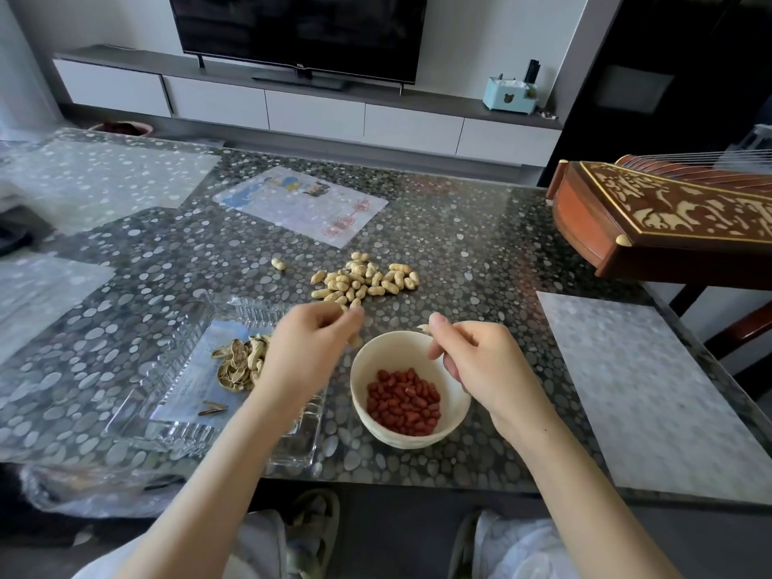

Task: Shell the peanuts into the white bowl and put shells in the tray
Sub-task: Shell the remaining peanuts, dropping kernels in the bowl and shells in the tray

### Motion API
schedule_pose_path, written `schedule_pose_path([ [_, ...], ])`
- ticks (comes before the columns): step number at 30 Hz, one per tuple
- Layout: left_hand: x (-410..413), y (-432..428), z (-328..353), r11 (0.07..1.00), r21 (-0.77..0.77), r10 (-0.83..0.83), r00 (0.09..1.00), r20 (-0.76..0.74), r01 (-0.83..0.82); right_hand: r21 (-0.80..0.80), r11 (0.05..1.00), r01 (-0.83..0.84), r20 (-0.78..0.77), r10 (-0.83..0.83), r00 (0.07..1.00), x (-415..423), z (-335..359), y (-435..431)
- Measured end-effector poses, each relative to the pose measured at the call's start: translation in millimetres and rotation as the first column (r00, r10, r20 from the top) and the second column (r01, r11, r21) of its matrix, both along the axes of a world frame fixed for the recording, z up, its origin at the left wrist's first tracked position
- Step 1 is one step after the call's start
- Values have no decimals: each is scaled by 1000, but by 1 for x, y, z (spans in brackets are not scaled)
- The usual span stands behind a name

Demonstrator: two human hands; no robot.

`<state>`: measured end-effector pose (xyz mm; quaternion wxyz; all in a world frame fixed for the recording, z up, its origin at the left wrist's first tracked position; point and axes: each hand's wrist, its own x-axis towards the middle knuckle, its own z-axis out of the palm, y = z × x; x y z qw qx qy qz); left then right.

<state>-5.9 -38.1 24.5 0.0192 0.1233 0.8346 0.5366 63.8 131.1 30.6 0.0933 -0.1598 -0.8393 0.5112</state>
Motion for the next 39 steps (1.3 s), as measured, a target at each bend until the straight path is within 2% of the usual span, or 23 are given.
schedule_pose_path([
  [2,-12,-17,-1,993,10,116,991,59,-117,-21,998,-64,-11,64,998,-5,2,-9],
  [4,-23,-36,-3,976,-66,213,973,86,-208,21,988,-154,-22,155,988,-15,4,-24],
  [8,-40,-63,-10,939,-218,279,960,39,-264,230,932,-281,-52,300,953,-42,0,-59],
  [11,-45,-71,-13,902,-321,303,953,0,-287,398,841,-367,88,364,927,-63,-3,-76],
  [13,-47,-76,-13,892,-335,315,949,-24,-304,469,810,-351,140,325,935,-79,-1,-76],
  [16,-50,-82,-11,885,-326,338,940,-46,-333,563,801,-204,167,131,977,-112,-4,-59],
  [19,-52,-85,-11,883,-315,342,937,-74,-348,577,801,-158,310,-36,950,-150,-19,-38],
  [23,-54,-84,-11,891,-293,338,938,-80,-347,453,877,-160,428,-57,902,-175,-37,-33],
  [28,-52,-79,-11,911,-269,295,950,-104,-313,423,894,-145,454,-71,888,-182,-48,-41],
  [30,-52,-77,-11,918,-260,276,953,-122,-299,346,931,-118,463,-61,884,-183,-51,-38],
  [32,-51,-75,-11,922,-252,267,954,-138,-294,204,977,-56,443,-41,896,-181,-46,-33],
  [34,-49,-71,-10,925,-247,258,954,-150,-289,-35,999,-14,377,26,926,-169,-33,-28],
  [37,-38,-60,-7,927,-266,222,958,-179,-265,-416,896,-152,204,255,945,-133,-4,-25],
  [39,-27,-49,-5,961,-227,130,982,-139,-159,-556,803,-215,102,323,941,-102,9,-26],
])
